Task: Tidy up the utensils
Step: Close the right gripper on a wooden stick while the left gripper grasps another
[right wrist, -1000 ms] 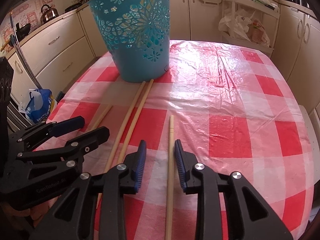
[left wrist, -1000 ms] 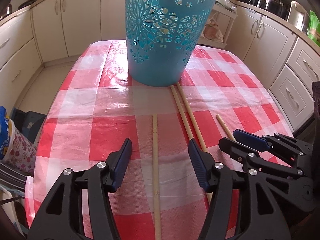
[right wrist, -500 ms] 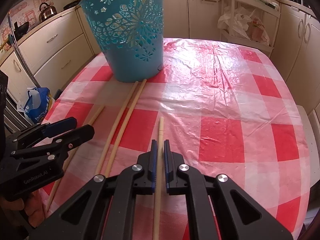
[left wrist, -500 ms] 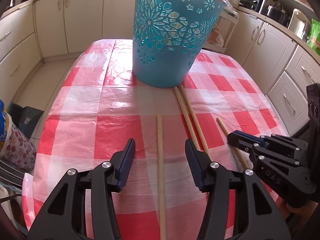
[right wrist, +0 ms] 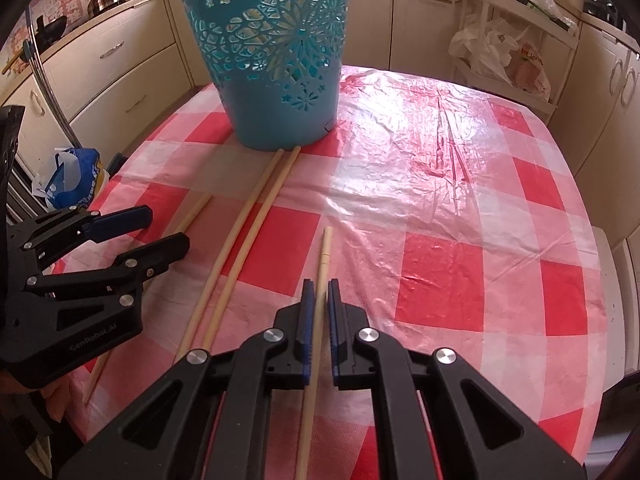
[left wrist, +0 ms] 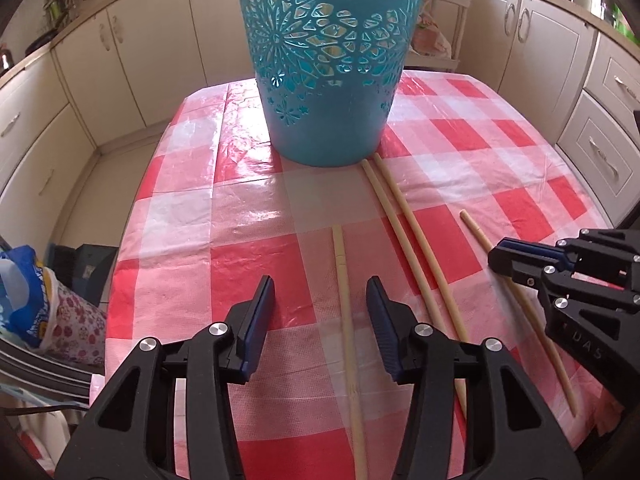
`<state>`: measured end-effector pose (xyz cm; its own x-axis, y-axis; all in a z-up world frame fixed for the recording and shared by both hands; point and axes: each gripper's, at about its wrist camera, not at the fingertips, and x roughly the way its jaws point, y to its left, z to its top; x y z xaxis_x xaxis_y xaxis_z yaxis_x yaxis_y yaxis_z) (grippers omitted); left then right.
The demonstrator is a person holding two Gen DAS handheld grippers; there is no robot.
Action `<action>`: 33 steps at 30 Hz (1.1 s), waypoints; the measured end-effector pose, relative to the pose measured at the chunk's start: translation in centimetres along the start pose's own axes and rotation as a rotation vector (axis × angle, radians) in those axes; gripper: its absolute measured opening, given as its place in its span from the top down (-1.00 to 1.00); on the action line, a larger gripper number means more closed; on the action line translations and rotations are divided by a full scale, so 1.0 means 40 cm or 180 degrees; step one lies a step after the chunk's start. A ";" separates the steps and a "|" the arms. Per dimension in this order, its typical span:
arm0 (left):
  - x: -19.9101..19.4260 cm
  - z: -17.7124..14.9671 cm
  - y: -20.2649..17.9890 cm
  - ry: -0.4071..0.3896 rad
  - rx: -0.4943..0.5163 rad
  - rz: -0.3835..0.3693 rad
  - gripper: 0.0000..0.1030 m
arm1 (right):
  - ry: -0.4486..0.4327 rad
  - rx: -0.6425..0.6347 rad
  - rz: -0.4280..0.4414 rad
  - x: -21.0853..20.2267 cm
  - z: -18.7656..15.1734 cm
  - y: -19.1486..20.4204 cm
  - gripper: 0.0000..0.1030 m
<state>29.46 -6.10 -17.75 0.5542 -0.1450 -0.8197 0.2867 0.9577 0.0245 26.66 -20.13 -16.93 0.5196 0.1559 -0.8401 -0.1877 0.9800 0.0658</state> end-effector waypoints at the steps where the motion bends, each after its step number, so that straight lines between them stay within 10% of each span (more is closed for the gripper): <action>1: 0.001 -0.001 -0.004 -0.0004 0.0027 0.0020 0.12 | 0.0002 -0.0018 0.0003 0.000 -0.001 0.000 0.85; 3: -0.001 -0.002 -0.004 -0.0021 0.0027 0.0031 0.14 | -0.0016 -0.0010 0.0002 -0.001 -0.003 -0.001 0.85; 6: -0.009 -0.001 0.000 -0.0010 0.0007 -0.0016 0.75 | -0.0074 0.0121 -0.0012 -0.008 -0.013 -0.010 0.88; 16: -0.007 -0.006 -0.018 -0.0002 0.0076 0.0031 0.62 | 0.0003 -0.0113 -0.0074 -0.017 -0.026 -0.004 0.87; 18: -0.009 -0.009 -0.018 -0.0022 0.0062 -0.0036 0.89 | -0.0017 -0.0125 -0.0111 -0.018 -0.028 0.001 0.88; 26: -0.016 -0.013 -0.001 -0.0002 -0.0001 -0.0112 0.89 | -0.0024 0.0217 0.0100 -0.024 -0.031 -0.033 0.88; 33: -0.018 -0.022 -0.011 -0.0047 0.0063 -0.0086 0.63 | -0.0016 0.0052 0.0026 -0.026 -0.037 -0.027 0.88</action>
<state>28.26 -6.21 -17.67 0.5575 -0.1744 -0.8116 0.3170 0.9483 0.0140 25.07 -21.53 -16.92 0.5222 0.1644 -0.8368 -0.1784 0.9806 0.0813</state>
